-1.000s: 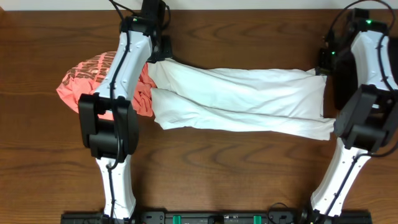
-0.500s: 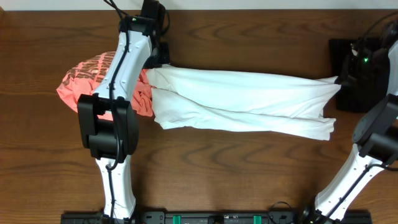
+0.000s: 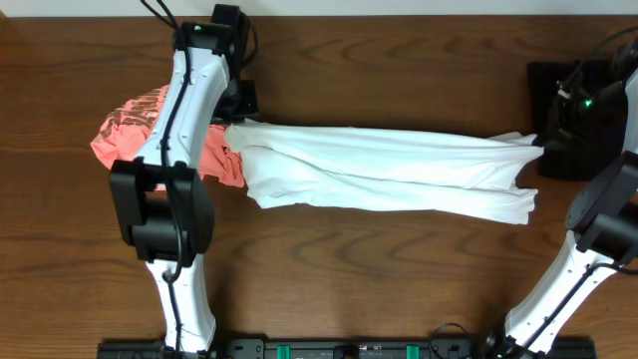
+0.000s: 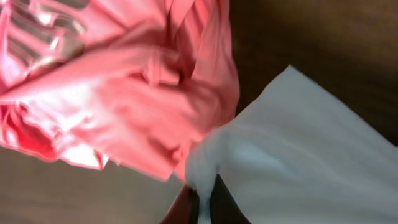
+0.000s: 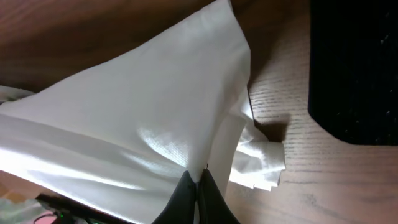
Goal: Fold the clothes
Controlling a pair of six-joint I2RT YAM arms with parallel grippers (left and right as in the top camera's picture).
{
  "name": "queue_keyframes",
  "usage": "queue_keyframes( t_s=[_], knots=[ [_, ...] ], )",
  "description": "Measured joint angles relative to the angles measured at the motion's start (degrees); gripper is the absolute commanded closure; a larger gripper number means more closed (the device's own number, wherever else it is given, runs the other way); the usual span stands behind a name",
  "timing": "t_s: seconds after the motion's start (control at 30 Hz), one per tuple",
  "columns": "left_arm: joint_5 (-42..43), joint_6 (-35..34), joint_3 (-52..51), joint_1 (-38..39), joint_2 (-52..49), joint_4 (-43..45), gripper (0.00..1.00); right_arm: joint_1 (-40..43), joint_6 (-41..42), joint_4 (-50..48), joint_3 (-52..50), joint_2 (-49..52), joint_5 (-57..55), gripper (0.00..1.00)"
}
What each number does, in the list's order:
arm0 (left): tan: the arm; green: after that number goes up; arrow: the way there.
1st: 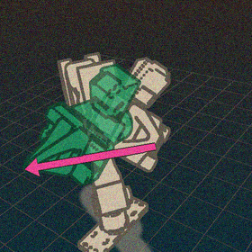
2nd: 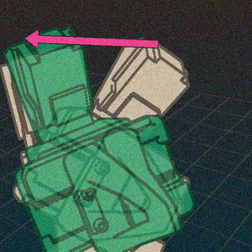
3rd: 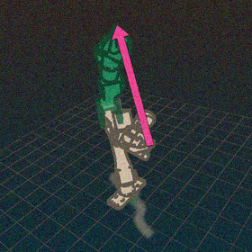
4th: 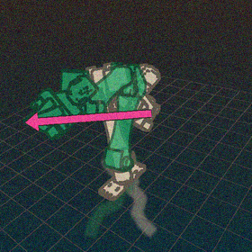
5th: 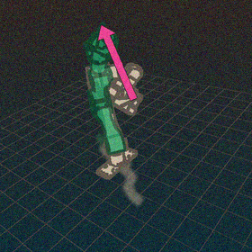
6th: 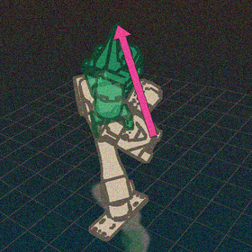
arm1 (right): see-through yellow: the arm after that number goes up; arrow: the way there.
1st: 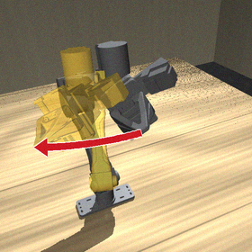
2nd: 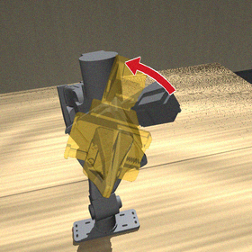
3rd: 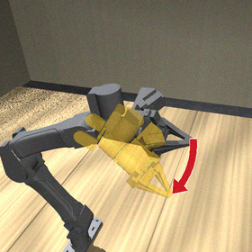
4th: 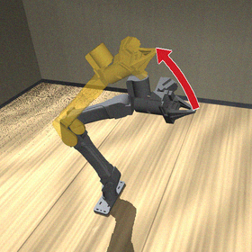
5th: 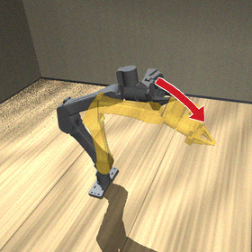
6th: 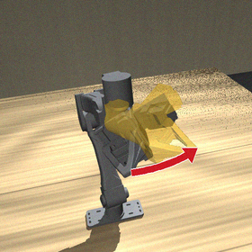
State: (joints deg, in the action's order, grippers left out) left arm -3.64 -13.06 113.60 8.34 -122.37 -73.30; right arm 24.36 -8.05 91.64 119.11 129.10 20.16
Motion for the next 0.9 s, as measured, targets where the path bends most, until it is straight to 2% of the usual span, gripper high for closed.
queue_keyframes(
  t_s=[0.43, 0.63, 0.9],
  knots=[
    [-0.90, 0.00, -1.38, 3.74, 0.68, -2.10, 0.94, 0.07, -0.22, -3.23, -7.54, -0.07, -1.57, 0.98],
    [-1.07, -0.04, -7.15, 6.40, 0.68, 1.77, 0.94, 0.07, -0.24, -4.92, -8.85, -0.07, -1.75, 0.99],
    [-1.14, -0.07, -14.60, 6.34, 0.68, 5.44, 0.94, 0.07, -0.24, -5.33, -8.92, -0.07, -1.77, 0.99]
  ],
)
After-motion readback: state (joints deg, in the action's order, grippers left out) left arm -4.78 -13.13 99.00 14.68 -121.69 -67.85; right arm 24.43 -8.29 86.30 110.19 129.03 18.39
